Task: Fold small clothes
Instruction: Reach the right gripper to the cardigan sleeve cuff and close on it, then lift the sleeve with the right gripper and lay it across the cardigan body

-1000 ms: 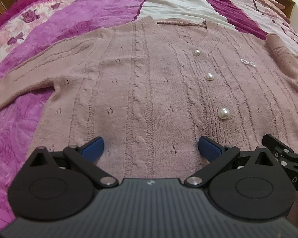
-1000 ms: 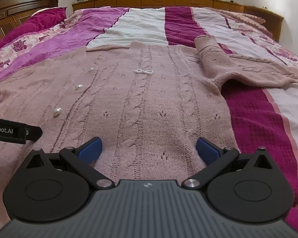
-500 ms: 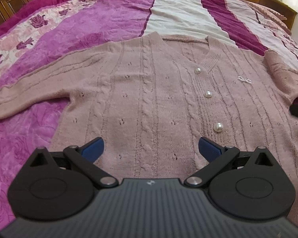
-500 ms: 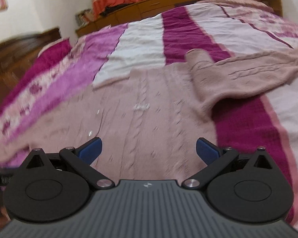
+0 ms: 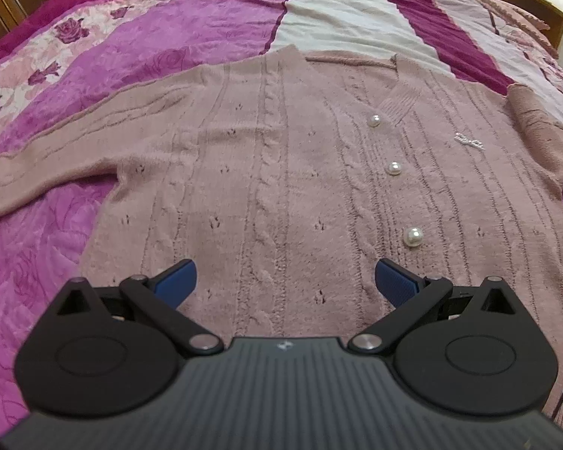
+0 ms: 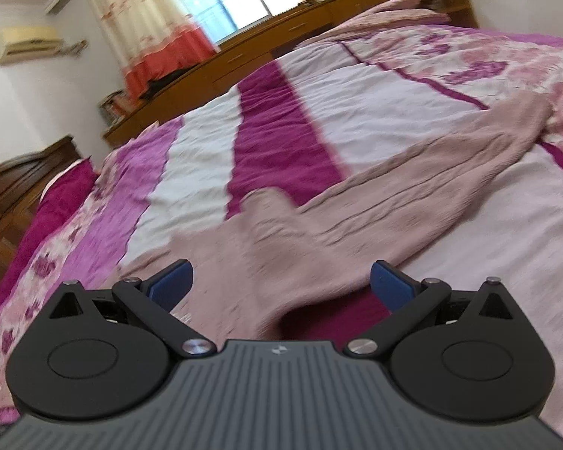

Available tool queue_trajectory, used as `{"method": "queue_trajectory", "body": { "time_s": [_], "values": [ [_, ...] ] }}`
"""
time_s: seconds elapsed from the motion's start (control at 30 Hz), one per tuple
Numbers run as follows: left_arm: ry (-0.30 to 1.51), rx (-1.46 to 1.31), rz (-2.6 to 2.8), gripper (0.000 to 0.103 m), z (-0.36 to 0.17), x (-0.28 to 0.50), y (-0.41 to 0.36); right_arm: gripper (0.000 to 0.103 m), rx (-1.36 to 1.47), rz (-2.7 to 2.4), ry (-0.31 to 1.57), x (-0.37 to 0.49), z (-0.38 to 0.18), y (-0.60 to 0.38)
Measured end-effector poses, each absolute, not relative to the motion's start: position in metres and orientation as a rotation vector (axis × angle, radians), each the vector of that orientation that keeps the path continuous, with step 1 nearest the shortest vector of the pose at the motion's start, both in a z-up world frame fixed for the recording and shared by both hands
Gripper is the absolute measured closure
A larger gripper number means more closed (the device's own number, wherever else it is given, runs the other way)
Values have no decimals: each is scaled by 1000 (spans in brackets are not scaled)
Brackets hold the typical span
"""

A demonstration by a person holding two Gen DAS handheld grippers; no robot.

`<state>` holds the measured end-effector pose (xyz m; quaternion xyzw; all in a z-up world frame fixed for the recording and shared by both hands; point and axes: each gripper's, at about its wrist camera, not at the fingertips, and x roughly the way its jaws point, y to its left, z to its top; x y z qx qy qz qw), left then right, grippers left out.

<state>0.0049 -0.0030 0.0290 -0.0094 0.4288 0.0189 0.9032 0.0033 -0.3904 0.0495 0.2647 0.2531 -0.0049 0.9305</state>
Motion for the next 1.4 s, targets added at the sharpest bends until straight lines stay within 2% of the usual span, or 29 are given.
{"method": "queue_trajectory", "body": {
  "time_s": [0.63,1.07,1.13,1.17,1.2,1.23,1.27,1.3,1.4],
  "values": [
    [938,-4,87,0,10,18,-10,0,628,-273,510,68,2,-501],
    [928,11,86,0,8,16,-12,1,710,-317,404,107,-15,-538],
    [923,14,87,0,7,16,-12,11,741,-336,376,110,-17,-543],
    [919,16,89,0,7,16,-13,26,749,-350,373,111,-17,-545],
    [915,19,90,0,6,16,-13,47,757,-365,376,111,-18,-547],
    [911,24,90,0,6,15,-14,58,766,-375,383,111,-18,-549],
    [908,28,89,0,5,15,-15,76,778,-376,392,111,-18,-551],
    [906,29,87,0,5,15,-14,86,793,-374,391,109,-18,-553],
    [901,26,81,0,5,14,-13,91,814,-365,352,98,-13,-554]
  ]
}}
